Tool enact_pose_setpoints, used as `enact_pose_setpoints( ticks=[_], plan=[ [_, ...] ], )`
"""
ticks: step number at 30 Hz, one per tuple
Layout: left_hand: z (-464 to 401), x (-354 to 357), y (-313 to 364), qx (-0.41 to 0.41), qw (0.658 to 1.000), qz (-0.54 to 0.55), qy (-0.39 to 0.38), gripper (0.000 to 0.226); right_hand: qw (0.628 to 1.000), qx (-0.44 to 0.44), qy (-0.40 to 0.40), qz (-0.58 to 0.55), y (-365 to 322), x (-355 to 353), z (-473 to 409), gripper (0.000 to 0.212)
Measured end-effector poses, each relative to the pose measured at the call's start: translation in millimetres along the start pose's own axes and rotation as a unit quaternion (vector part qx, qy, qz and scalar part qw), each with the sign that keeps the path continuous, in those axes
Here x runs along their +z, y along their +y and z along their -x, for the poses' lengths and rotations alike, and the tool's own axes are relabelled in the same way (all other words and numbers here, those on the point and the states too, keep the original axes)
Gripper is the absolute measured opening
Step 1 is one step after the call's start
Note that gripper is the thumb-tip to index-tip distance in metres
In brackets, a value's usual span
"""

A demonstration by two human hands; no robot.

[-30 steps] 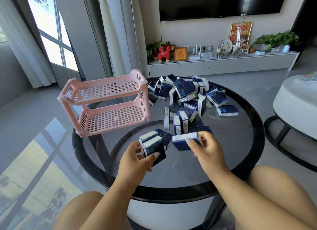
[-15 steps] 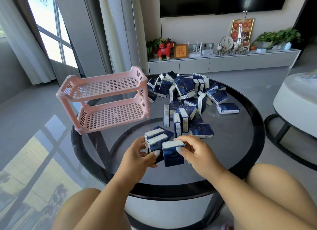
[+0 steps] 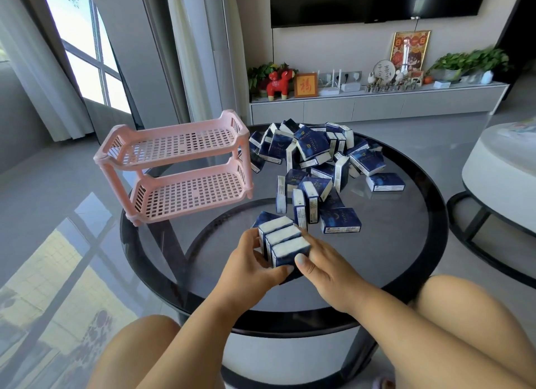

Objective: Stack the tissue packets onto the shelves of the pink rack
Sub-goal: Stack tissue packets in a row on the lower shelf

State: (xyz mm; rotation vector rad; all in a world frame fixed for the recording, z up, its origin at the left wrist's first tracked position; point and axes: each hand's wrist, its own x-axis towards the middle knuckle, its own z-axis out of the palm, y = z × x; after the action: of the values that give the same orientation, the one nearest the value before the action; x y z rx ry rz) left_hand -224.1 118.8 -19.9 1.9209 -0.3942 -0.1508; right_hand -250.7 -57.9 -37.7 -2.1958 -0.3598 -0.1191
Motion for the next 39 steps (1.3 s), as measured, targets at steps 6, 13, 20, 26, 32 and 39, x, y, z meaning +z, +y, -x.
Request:
enact_pose_setpoints(
  ticks=[6,13,20,26,32,39],
  plan=[
    [-1.1,1.7,-2.2,0.023,0.998,-0.056,0.010,0.055,0.999,0.001,-0.029,0.013,-8.2,-1.5,3.0,0.066],
    [-6.9,-13.1,0.9,0.034,0.997,-0.047,0.045,0.057,0.999,-0.032,-0.011,-0.033,-14.9,-6.5,1.3,0.071],
    [-34.5,-67.7,41.7,0.071,0.991,-0.094,0.063,0.067,0.993,-0.114,0.014,-0.025,-64.2,-21.6,-36.7,0.056],
    [-71.9,-130.6,82.1,0.082,0.981,-0.136,0.113,0.064,0.993,-0.111,0.034,0.015,-79.7,-34.9,-85.7,0.091],
    [-133.1,-183.6,89.8,0.038,0.982,-0.101,0.158,0.066,0.991,-0.102,0.084,0.009,-88.1,-58.3,-138.8,0.076],
    [-201.2,-197.8,68.2,0.001,0.991,-0.062,0.117,0.077,0.993,-0.029,0.101,0.052,-82.4,-69.0,-197.3,0.055]
  ],
)
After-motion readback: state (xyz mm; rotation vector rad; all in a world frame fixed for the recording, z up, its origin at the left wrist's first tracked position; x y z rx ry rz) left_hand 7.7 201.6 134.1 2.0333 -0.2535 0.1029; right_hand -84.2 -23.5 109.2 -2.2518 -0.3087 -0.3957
